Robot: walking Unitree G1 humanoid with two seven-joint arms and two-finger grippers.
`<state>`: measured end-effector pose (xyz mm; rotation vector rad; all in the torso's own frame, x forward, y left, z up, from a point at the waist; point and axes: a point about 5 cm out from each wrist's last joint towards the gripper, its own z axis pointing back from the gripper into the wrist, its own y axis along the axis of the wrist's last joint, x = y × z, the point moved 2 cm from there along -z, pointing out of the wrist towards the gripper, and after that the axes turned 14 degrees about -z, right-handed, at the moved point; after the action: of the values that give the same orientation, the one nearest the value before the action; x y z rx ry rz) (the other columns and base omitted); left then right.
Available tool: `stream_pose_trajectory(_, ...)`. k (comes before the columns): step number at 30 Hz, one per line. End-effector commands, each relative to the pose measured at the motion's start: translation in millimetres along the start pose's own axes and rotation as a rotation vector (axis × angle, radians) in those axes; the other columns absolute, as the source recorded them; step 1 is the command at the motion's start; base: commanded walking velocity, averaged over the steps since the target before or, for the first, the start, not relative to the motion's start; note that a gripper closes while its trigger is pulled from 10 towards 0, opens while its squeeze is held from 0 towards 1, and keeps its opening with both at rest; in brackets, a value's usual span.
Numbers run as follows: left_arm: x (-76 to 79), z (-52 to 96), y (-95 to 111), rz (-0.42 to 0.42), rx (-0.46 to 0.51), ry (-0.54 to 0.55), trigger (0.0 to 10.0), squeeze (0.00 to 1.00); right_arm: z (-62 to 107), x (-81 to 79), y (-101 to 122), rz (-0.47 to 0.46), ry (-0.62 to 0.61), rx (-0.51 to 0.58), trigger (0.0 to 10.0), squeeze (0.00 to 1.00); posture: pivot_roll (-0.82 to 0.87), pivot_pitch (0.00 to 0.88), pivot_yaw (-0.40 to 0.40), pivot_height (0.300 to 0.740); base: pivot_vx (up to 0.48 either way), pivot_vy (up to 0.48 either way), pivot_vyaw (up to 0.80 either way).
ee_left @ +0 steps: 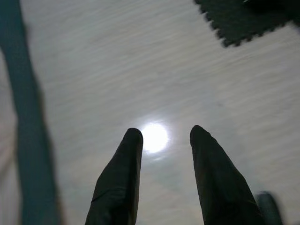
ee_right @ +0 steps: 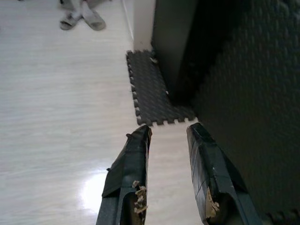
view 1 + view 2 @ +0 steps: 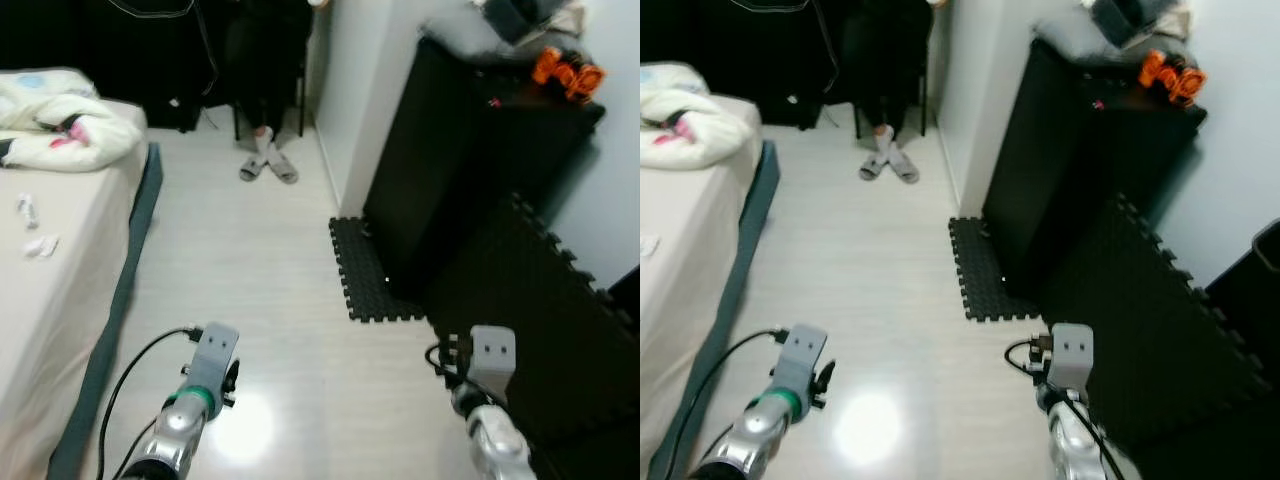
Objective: Clean up the room
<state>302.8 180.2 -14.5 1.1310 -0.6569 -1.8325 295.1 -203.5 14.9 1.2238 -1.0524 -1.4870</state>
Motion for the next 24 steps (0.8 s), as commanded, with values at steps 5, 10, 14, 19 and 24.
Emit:
stream_pose_trajectory(5, 4.8, 2.6, -1, 0.002, 0.017, 0.016, 10.0, 0.0, -7.9, -12.0, 1, 0.017, 0.056, -0.022, 10.0, 0.0, 0.05, 0.056, -0.038, 0.74, 0.343, 0.0, -0.8)
stream_pose_trajectory(10, 2.8, 3.0, 1, 0.006, 0.031, 0.033, 10.0, 0.0, -12.6, -18.7, 4, 0.02, 0.08, -0.025, 10.0, 0.0, 0.07, 0.057, -0.051, 0.74, 0.338, 0.0, -0.8)
stream_pose_trajectory(14, 1.8, 3.1, 2, 0.008, 0.041, 0.045, 10.0, 0.0, -17.1, -26.6, 8, 0.031, 0.108, -0.018, 10.0, 0.0, 0.08, 0.057, -0.059, 0.74, 0.338, 0.0, -0.4)
stream_pose_trajectory(19, 2.6, 2.6, 5, -0.003, 0.051, 0.044, 10.0, 0.0, -17.4, -28.9, 9, 0.041, 0.119, -0.01, 10.0, 0.0, 0.08, 0.057, -0.059, 0.74, 0.364, 0.0, 0.0)
stream_pose_trajectory(24, 2.3, 1.8, 7, -0.025, 0.055, 0.039, 10.0, 0.0, -16.7, -34.9, 9, 0.038, 0.139, -0.002, 10.0, 0.0, 0.06, 0.059, -0.045, 0.74, 0.397, 0.0, 0.0)
